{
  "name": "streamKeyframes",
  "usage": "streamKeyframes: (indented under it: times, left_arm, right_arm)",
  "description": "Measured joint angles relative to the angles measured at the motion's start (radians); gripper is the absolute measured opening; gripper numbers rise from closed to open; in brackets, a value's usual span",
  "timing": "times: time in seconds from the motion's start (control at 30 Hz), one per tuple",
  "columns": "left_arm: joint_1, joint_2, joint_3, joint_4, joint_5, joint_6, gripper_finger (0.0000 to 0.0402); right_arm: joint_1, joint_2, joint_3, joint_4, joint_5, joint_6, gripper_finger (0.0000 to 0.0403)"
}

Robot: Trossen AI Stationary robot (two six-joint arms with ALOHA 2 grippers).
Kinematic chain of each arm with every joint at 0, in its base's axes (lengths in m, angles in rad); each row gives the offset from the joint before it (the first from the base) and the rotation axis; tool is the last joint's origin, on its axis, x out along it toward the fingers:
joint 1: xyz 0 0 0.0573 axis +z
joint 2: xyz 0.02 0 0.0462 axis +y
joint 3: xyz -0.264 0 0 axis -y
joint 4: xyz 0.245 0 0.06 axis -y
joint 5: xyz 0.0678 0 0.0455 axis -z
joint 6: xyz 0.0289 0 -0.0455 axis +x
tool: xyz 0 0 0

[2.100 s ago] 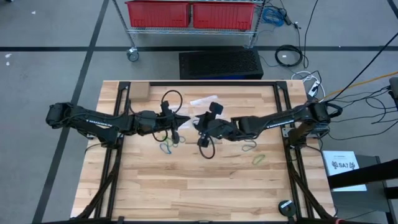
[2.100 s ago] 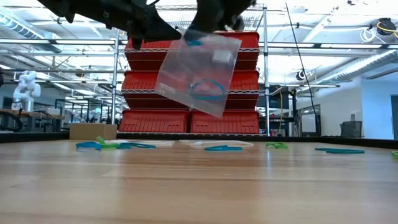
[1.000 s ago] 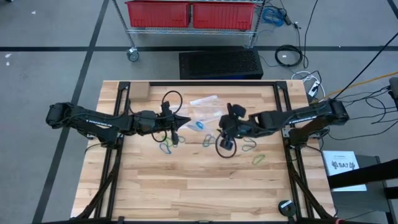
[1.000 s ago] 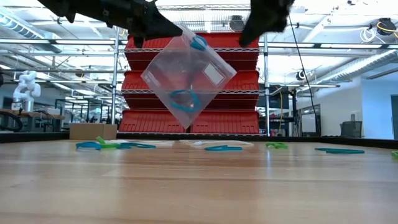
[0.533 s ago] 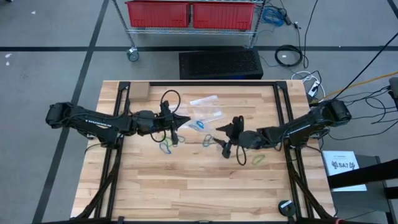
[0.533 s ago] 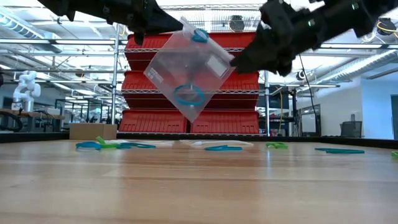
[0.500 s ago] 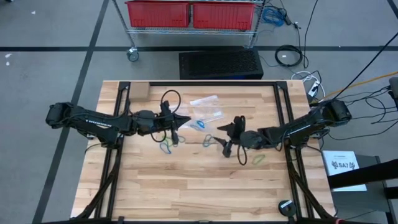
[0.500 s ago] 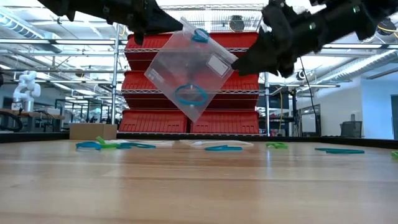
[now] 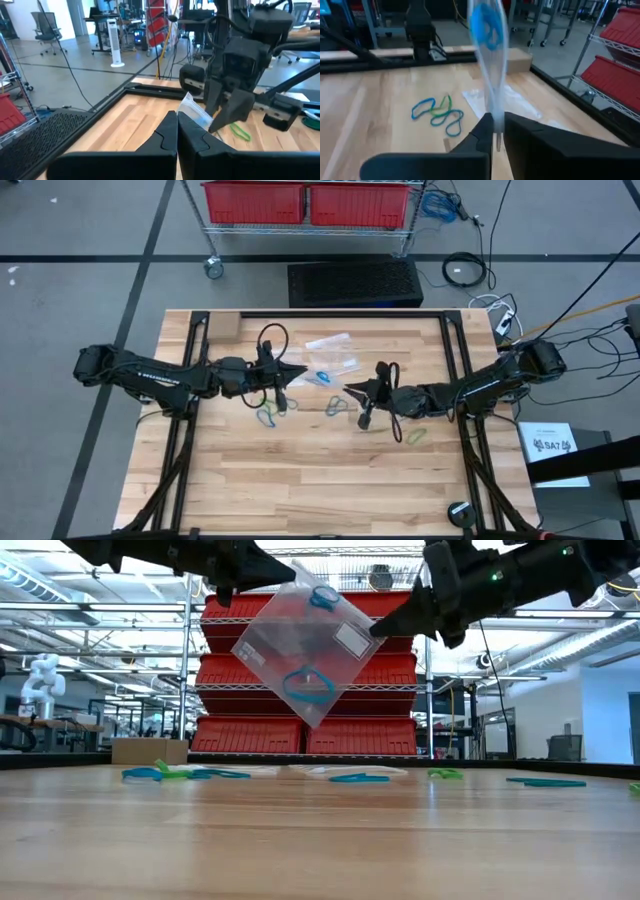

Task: Sort rubber bands
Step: Put the blue rubber band into the transparent zip bag

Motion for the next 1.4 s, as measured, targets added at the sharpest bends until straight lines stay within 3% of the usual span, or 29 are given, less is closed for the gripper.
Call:
streamKeyframes:
  times: [0.3, 0.7, 1.0, 1.13, 1.4]
  left_arm:
    - [-0.001, 0.006, 0.000, 0.013, 0.010, -0.026, 0.0000]
    - [-0.020, 0.124, 0.000, 0.163, 0.031, -0.028, 0.0000]
    - [-0.019, 0.115, 0.000, 0.156, 0.031, 0.001, 0.0000]
    - [-0.019, 0.098, 0.000, 0.153, 0.030, 0.030, 0.0000]
    - [-0.018, 0.066, 0.000, 0.125, -0.005, 0.083, 0.0000]
  right_arm:
    - [0.002, -0.117, 0.119, -0.241, -0.004, -0.012, 0.0005]
    - [0.002, -0.059, 0.296, -0.476, -0.009, -0.026, 0.0003]
    - [0.002, -0.064, 0.342, -0.578, -0.008, -0.044, 0.0008]
    - [0.002, -0.065, 0.362, -0.626, -0.004, -0.059, 0.0039]
    - [0.002, -0.066, 0.372, -0.672, -0.004, -0.025, 0.0141]
